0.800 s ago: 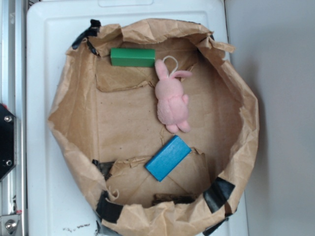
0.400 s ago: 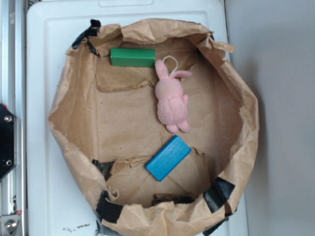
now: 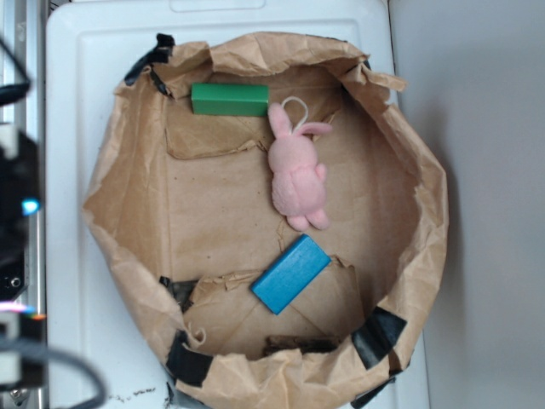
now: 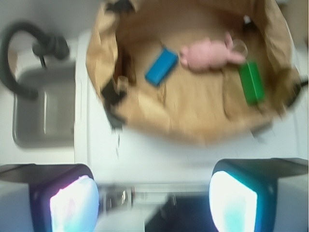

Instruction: Grab the wood chip.

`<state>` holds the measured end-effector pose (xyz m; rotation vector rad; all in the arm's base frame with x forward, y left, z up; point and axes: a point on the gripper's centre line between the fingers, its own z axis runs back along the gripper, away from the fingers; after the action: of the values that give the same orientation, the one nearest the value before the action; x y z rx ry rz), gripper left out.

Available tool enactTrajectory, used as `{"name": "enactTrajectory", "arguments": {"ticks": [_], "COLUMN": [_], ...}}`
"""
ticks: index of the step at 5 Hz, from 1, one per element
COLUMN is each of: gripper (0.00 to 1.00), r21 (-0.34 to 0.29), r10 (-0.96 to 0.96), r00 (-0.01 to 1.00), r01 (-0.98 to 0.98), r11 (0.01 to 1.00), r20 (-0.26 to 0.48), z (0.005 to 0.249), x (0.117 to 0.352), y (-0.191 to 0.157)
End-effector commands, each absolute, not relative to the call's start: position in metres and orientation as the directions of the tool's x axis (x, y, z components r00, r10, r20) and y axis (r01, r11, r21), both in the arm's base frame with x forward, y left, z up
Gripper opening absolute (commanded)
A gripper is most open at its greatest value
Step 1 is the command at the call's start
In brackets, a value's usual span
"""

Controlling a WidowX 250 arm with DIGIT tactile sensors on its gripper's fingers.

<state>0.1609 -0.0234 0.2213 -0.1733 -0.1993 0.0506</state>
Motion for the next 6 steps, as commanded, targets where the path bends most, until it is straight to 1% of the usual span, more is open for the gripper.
{"name": "enactTrajectory", "arguments": {"ticks": [1, 3, 4, 5, 6], "gripper": [1.00, 1.00, 1.00, 1.00, 1.00], "r21": [-0.176, -0.176, -0.153, -0.171, -0.148], "r10": [0.103, 0.103, 0.132, 0.137, 0.105], "r00": [0.977, 0.977, 0.966, 0.937, 0.921], "r01": [-0.071, -0.071, -0.099, -0.085, -0.052], "r11": [0.982, 0.982, 0.983, 0.982, 0.988], "r20": [0.184, 0.184, 0.224, 0.322, 0.376], "z": [0.216, 0.216, 0.189, 0.164, 0.133], "x": [0.199, 0.199, 0.219, 0.249, 0.287], "y": [-0.011, -0.011, -0.017, -0.026, -0.037]}}
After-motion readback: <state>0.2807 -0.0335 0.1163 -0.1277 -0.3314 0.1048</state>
